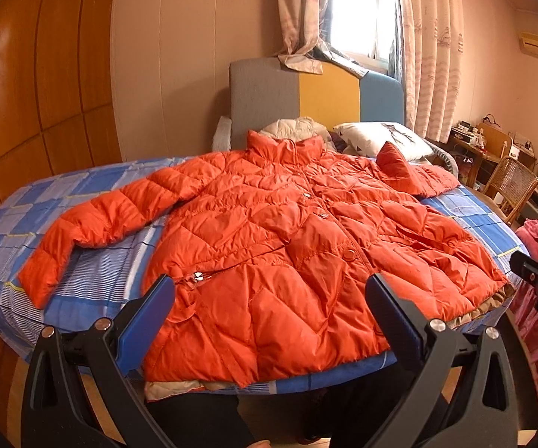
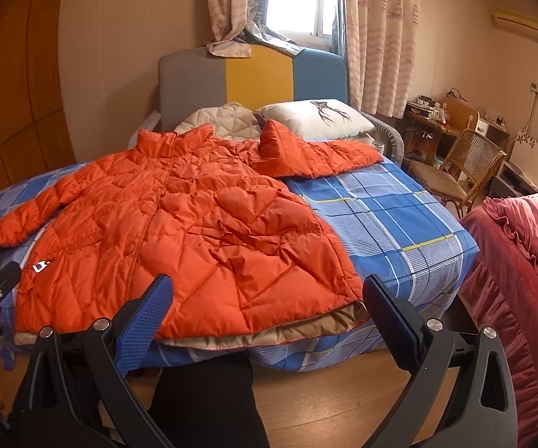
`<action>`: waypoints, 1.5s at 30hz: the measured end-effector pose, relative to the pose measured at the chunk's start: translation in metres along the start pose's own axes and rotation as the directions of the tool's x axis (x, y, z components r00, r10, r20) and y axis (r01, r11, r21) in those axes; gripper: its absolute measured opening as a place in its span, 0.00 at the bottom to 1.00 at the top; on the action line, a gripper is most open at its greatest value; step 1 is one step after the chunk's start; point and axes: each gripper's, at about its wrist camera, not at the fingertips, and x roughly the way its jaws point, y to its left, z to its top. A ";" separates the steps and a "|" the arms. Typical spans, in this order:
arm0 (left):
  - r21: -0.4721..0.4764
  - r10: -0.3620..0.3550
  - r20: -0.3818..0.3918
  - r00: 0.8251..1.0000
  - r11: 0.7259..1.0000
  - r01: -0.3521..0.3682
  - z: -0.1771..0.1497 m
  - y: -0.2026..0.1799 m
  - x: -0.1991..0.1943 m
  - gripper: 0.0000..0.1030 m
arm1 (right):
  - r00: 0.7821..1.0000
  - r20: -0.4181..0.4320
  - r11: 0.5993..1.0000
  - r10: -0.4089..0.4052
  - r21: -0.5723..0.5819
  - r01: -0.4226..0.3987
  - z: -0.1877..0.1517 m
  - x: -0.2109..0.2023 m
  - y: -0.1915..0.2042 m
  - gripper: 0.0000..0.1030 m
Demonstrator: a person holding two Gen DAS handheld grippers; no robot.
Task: Fold large clothes
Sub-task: 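Move the right tool to the jacket sleeve and close on its cuff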
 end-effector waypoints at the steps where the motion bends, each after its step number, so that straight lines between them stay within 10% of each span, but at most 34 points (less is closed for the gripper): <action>1: -0.005 -0.008 -0.009 1.000 1.000 0.008 0.000 0.001 0.003 0.98 | 1.000 -0.005 1.000 -0.001 -0.005 0.001 0.002 0.004 0.001 0.97; 10: -0.178 -0.135 -0.196 0.971 0.979 0.101 0.015 0.017 0.069 0.98 | 0.996 -0.092 1.000 0.016 -0.008 -0.017 0.034 0.066 -0.007 0.97; 22: -0.068 0.029 -0.272 0.962 0.997 -0.049 0.047 0.023 0.154 0.98 | 0.956 -0.273 0.966 -0.104 0.202 0.163 0.089 0.228 -0.102 0.92; 45: -0.193 0.182 -0.352 0.918 0.946 -0.261 0.050 0.085 0.227 0.98 | 0.888 -0.408 0.815 -0.212 0.428 0.392 0.196 0.470 -0.234 0.69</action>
